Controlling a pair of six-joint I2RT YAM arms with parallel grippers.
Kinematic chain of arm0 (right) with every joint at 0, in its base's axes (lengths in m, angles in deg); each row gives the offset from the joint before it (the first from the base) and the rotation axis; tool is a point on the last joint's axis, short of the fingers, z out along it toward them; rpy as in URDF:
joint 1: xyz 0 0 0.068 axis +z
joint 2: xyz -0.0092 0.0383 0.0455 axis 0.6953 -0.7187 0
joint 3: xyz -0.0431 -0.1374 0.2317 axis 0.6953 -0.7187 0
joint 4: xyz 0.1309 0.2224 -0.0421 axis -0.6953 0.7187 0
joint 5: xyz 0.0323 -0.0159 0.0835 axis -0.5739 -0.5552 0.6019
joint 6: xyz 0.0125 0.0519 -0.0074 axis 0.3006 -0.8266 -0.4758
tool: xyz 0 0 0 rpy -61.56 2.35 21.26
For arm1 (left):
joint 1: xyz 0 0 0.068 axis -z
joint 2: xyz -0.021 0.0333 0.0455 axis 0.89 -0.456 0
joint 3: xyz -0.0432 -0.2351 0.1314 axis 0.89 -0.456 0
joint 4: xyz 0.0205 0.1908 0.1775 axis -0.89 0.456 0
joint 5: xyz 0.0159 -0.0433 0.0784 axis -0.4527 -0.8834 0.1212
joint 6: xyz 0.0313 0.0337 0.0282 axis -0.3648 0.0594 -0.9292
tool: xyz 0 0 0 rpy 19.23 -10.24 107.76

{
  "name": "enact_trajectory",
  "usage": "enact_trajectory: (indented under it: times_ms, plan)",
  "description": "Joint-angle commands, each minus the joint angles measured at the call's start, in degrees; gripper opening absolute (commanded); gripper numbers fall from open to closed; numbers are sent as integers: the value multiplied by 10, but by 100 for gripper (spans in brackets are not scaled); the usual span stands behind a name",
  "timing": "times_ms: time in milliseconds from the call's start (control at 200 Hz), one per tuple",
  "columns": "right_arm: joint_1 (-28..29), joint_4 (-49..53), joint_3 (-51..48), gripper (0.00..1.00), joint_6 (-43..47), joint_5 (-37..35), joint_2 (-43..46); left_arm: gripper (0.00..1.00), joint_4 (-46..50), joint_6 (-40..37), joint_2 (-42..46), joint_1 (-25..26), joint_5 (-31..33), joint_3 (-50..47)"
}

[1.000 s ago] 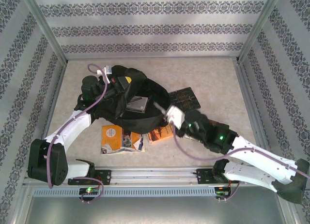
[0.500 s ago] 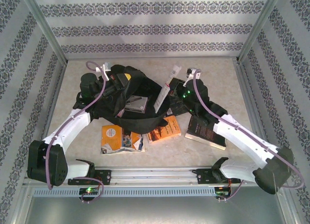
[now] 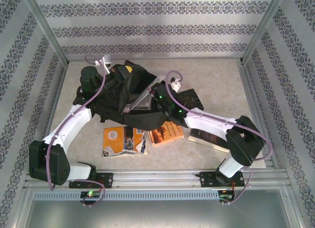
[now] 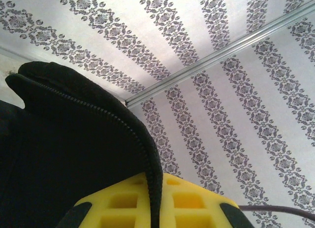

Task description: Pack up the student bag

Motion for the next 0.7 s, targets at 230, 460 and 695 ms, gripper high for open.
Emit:
enact_trajectory:
  times_ms: [230,460,695]
  plan:
    - [10,-108,56,0,-111,68,-117,0,-67,25,-20,-5,-1,63]
    - [10,-130,145,0,-107,164,-214,0,-57,22,-26,-5,-6,80]
    - [13,-196,183,50,-76,229,-263,0,-46,9,-27,-6,-10,84]
